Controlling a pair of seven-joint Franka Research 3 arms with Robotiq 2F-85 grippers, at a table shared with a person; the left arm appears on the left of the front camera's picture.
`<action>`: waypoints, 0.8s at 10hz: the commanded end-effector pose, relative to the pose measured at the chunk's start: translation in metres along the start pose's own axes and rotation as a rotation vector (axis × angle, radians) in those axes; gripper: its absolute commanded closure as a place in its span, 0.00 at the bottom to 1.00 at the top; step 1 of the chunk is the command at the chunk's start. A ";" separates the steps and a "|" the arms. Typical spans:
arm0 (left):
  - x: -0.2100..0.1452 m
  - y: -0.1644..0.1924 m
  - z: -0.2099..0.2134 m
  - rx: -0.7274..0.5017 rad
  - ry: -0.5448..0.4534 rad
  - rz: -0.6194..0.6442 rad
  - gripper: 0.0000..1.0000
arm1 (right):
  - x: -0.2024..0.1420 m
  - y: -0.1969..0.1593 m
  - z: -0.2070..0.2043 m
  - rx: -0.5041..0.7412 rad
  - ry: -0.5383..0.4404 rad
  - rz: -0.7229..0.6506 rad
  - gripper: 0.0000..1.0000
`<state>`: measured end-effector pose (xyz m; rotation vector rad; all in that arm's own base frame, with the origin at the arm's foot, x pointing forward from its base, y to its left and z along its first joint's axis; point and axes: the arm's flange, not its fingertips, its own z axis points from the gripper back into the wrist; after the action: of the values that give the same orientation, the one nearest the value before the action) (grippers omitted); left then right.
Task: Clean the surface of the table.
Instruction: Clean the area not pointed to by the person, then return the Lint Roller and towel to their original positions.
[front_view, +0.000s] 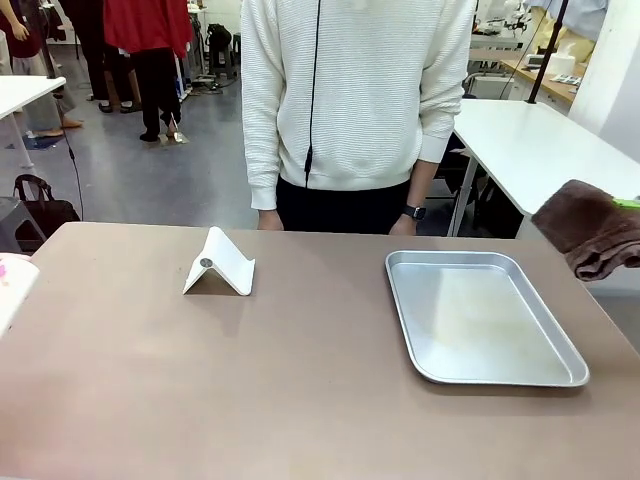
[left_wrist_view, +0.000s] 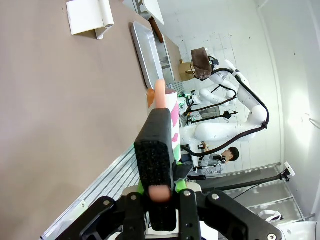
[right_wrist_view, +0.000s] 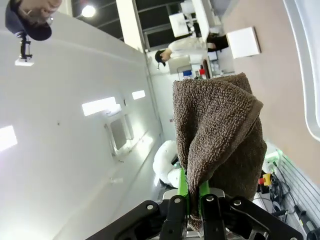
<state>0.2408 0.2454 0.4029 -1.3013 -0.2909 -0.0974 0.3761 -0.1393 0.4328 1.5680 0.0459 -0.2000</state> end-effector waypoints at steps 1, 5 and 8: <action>-0.001 -0.003 -0.001 0.000 0.003 -0.006 0.78 | 0.003 0.004 -0.007 0.007 0.010 -0.021 0.92; -0.001 -0.003 -0.001 0.000 0.003 -0.006 0.78 | 0.003 0.004 -0.007 0.007 0.010 -0.021 0.92; -0.001 -0.003 -0.001 0.000 0.003 -0.006 0.78 | 0.003 0.004 -0.007 0.007 0.010 -0.021 0.92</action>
<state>0.2408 0.2453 0.4029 -1.3013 -0.2909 -0.0974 0.3790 -0.1327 0.4310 1.5661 0.0632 -0.1903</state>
